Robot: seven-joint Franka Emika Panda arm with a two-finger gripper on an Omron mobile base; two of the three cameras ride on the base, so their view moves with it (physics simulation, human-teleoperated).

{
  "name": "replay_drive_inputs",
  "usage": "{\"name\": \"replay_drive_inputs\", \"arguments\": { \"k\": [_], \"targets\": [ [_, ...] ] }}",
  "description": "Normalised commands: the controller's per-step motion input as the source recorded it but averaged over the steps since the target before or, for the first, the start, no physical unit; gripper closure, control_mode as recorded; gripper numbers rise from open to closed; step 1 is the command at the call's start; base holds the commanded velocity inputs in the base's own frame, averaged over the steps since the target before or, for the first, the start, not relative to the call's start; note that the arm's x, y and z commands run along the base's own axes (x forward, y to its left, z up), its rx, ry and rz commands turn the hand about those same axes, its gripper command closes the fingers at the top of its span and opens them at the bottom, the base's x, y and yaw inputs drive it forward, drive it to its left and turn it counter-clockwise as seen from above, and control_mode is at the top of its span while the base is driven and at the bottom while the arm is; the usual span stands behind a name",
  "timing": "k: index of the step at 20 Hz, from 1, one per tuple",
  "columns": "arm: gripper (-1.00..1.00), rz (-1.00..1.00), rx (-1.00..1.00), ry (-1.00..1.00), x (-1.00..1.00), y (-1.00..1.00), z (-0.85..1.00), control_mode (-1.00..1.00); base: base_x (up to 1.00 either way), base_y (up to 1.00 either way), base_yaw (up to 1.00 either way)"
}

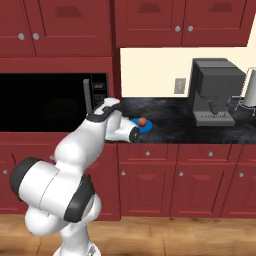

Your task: Remove the peach from the bowl and place it on the small plate. Then place the bowl with only the shrimp in the microwave, close the door, and press the start button to microwave the shrimp.

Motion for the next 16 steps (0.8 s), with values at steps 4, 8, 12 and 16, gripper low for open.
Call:
{"name": "replay_drive_inputs", "arguments": {
  "k": [4, 8, 12, 16],
  "targets": [
    [-1.00, 0.24, 0.00, -0.41, 0.01, 0.00, -0.20, -1.00, 0.00, 0.00, 0.00],
    [-1.00, 0.11, -0.12, -0.20, -0.33, 0.41, -0.08, -1.00, 0.00, 0.00, 0.00],
    [-1.00, 0.00, -0.09, 0.00, 0.00, 0.49, -0.13, -1.00, 0.00, 0.00, 0.00],
    [-1.00, 0.00, -0.02, 0.00, 0.02, 0.10, -0.02, -1.00, 0.00, 0.00, 0.00]
  ]
}}
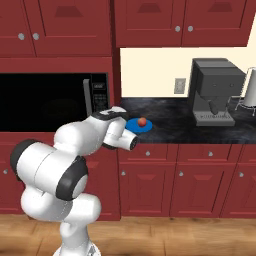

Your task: Remove the peach from the bowl and place it on the small plate. Then place the bowl with only the shrimp in the microwave, close the door, and press the start button to microwave the shrimp.

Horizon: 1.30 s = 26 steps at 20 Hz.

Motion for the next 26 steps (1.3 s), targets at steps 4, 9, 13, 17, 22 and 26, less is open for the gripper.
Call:
{"name": "replay_drive_inputs", "arguments": {
  "k": [4, 9, 13, 17, 22, 26],
  "targets": [
    [-1.00, 0.00, -0.01, 0.00, 0.01, -0.05, -0.14, -1.00, 0.00, 0.00, 0.00],
    [-1.00, 0.00, 0.00, 0.00, 0.13, 0.00, -0.09, -1.00, 0.00, 0.00, 0.00],
    [-1.00, 0.00, 0.00, 0.00, 0.20, 0.00, 0.00, -1.00, 0.00, 0.00, 0.00],
    [-1.00, 0.00, 0.00, 0.00, 0.20, 0.00, -0.08, -1.00, 0.00, 0.00, 0.00],
    [-1.00, 0.00, 0.00, 0.00, 0.19, 0.00, -0.14, -1.00, 0.00, 0.00, 0.00],
    [-1.00, 0.00, 0.00, 0.00, 0.25, 0.00, -0.12, -1.00, 0.00, 0.00, 0.00]
  ]
}}
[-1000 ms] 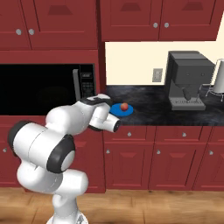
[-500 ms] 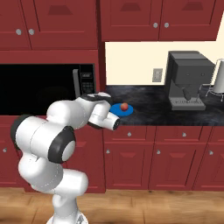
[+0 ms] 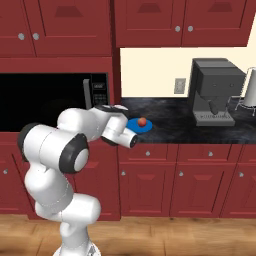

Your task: Remove the peach from the bowl and place it on the small plate. Then place the bowl with only the shrimp in the microwave, close the door, and press the start button to microwave the shrimp.

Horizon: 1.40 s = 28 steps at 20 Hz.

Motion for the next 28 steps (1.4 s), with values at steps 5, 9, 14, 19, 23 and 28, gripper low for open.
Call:
{"name": "replay_drive_inputs", "arguments": {
  "k": [5, 9, 14, 19, 23, 28],
  "targets": [
    [-1.00, 0.00, 0.00, 0.00, 0.27, 0.00, -0.11, -1.00, 0.00, 0.00, 0.00],
    [-1.00, 0.00, 0.00, 0.00, 0.22, 0.04, -0.18, -1.00, 0.00, 0.00, 0.00],
    [-1.00, 0.00, -0.01, 0.01, 0.22, 0.02, -0.16, -1.00, 0.00, 0.00, 0.00],
    [-1.00, 0.00, 0.00, 0.02, 0.28, 0.04, -0.03, -1.00, 0.00, 0.00, 0.00],
    [-1.00, 0.00, 0.00, 0.01, 0.31, 0.02, -0.02, -1.00, 0.00, 0.00, 0.00],
    [-1.00, 0.00, 0.00, 0.01, 0.31, 0.03, -0.12, -1.00, 0.00, 0.00, 0.00]
  ]
}}
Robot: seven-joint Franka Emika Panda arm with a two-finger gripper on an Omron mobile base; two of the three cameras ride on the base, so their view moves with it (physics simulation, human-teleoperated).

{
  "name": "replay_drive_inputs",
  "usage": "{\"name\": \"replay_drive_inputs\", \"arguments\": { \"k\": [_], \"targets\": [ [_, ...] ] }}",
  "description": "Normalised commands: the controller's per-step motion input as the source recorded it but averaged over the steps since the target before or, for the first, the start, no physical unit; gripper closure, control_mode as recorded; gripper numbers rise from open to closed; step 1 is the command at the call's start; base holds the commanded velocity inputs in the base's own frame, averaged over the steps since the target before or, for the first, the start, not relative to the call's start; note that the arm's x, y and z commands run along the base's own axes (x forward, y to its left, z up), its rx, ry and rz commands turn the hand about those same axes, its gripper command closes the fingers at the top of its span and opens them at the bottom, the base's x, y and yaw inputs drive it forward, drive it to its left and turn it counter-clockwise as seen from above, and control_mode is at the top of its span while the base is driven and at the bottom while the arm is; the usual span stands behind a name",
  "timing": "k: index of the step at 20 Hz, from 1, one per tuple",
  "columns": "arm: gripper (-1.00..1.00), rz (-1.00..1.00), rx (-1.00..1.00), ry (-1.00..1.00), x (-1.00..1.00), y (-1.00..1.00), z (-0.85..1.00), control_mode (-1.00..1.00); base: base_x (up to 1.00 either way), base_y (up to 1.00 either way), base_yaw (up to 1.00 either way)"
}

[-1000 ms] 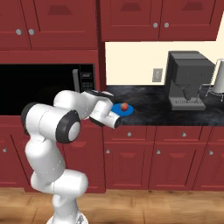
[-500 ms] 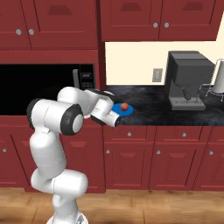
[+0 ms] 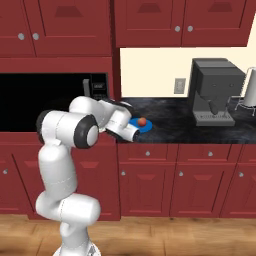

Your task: Remove the peach from the bowl and place it on the small plate. Then place the bowl with only the shrimp in the microwave, close the door, and press the start button to microwave the shrimp.

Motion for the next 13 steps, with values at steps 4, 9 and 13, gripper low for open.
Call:
{"name": "replay_drive_inputs", "arguments": {
  "k": [4, 9, 13],
  "targets": [
    [-1.00, 0.00, -0.02, 0.02, 0.26, 0.10, -0.22, -1.00, 0.00, 0.00, 0.00],
    [-1.00, 0.00, -0.03, 0.01, 0.33, 0.24, -0.25, -1.00, 0.00, 0.00, 0.00],
    [-1.00, 0.00, -0.02, 0.00, 0.34, 0.41, -0.20, -1.00, 0.00, 0.00, 0.00]
  ]
}}
